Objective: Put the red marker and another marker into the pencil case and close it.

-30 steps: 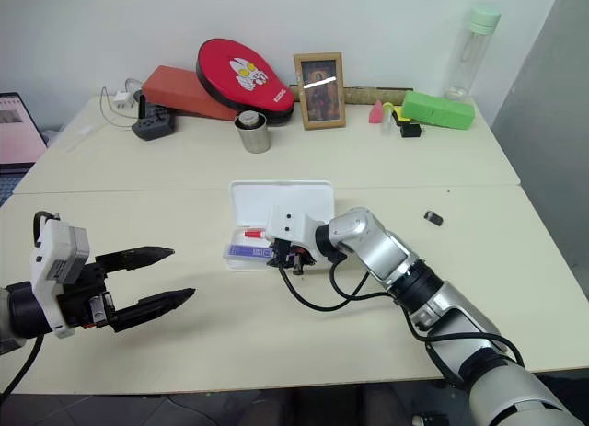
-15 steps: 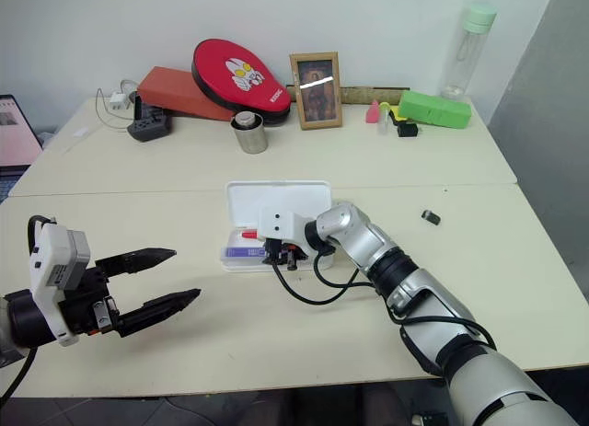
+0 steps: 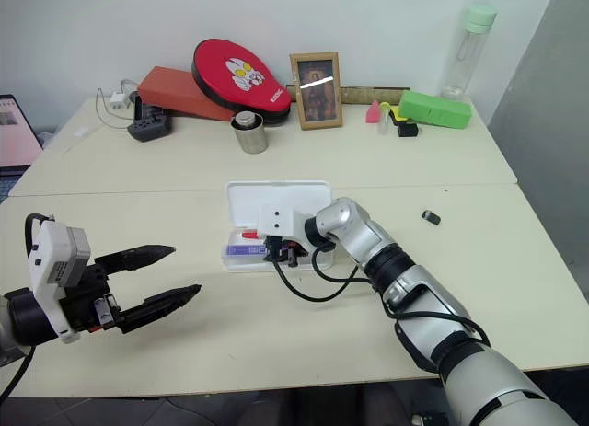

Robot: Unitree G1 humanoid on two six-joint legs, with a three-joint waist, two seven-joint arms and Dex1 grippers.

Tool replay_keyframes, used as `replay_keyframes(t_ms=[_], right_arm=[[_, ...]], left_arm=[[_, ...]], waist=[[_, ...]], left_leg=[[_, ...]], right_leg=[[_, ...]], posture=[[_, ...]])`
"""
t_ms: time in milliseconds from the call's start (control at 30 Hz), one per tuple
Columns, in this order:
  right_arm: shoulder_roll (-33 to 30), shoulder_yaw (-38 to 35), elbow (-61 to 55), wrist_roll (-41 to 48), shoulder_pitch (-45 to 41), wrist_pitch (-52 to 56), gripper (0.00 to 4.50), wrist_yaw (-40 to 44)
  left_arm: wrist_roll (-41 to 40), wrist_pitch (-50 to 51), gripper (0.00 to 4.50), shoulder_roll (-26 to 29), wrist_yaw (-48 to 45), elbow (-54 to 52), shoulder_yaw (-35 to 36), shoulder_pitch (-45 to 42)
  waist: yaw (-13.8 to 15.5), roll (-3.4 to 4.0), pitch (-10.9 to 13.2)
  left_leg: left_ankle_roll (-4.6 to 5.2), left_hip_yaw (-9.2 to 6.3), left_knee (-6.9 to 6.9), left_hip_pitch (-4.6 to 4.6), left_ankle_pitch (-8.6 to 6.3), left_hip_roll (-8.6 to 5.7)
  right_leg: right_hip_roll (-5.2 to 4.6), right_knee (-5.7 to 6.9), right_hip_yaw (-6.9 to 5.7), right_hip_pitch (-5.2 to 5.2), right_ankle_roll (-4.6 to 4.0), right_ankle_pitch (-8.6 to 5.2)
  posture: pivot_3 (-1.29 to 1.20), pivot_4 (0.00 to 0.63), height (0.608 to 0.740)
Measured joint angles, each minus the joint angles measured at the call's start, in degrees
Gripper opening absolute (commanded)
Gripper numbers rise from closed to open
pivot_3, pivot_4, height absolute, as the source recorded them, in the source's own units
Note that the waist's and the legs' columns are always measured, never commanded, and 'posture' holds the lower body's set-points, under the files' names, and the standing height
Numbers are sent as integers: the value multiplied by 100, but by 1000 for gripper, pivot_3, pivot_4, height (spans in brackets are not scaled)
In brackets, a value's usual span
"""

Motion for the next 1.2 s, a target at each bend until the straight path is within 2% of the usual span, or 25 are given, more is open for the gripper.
replay_keyframes(t_ms=[33,67,233,367,400,600,700,833,933,1067,1200], right_arm=[[8,-17,0,-25,0,8,1770,5],[16,-23,0,-37,0,12,1902,11],[58,-40,0,-42,-14,72,3167,87],[67,-53,-33,-41,-16,143,4332,137],[68,-77,-76,-40,-16,168,4472,147],[-8,-262,-513,8,7,409,4472,272],[-283,-630,-1524,376,284,989,4472,387],[-995,-1392,-2908,943,832,2030,4472,360],[-1873,-1931,-3675,1171,1239,2785,4472,294],[-2804,-2320,-3671,1143,1551,3097,4472,135],[-3307,-2297,-2430,852,1661,2525,4472,16]], left_arm=[[0,-16,4500,0,2,0,-16,1],[0,-24,4500,1,2,0,-32,3],[8,-56,4500,12,4,6,-46,20],[17,-92,4500,16,6,13,-49,35],[17,-109,4500,23,7,17,-52,33],[13,-140,4500,108,14,56,-172,-103],[66,-239,4500,130,71,318,-688,-695],[231,-423,4500,103,121,655,-1601,-1583],[490,-684,4500,-223,132,1091,-2344,-2411],[789,-905,4500,-697,101,1560,-3214,-3169],[1073,-1173,4500,-1319,-34,2056,-3954,-3962]], waist=[[0,0,0],[0,0,0],[0,1,0],[0,1,1],[0,1,1],[2,3,2],[45,2,2],[87,2,1],[140,8,5],[80,8,5],[-5,5,6]], left_leg=[[0,0,0,0,0,0],[0,0,0,0,0,0],[-1,0,0,0,0,0],[-1,0,-1,0,0,0],[-1,0,-1,0,-1,0],[-2,-1,-1,-1,-1,0],[-3,-7,1,-6,-1,-6],[-4,5,3,-12,-2,-14],[-3,9,6,-19,-2,-19],[-1,31,3,-15,-3,-11],[0,40,6,-12,-2,-10]], right_leg=[[0,0,0,0,0,0],[0,0,0,0,0,0],[0,0,0,0,0,0],[0,-1,0,0,-1,0],[0,0,0,-1,-1,0],[0,-1,-1,0,-1,-1],[0,-4,-10,3,0,-1],[-2,-8,-2,1,2,1],[-3,-8,-14,1,5,-1],[4,-6,-5,0,3,-2],[11,-2,-2,3,2,-1]], posture=[[0,150,740],[0,150,740],[0,150,740],[0,150,740],[0,150,740],[0,150,740],[0,150,740],[0,150,740],[0,150,740],[0,150,740],[0,150,740]])
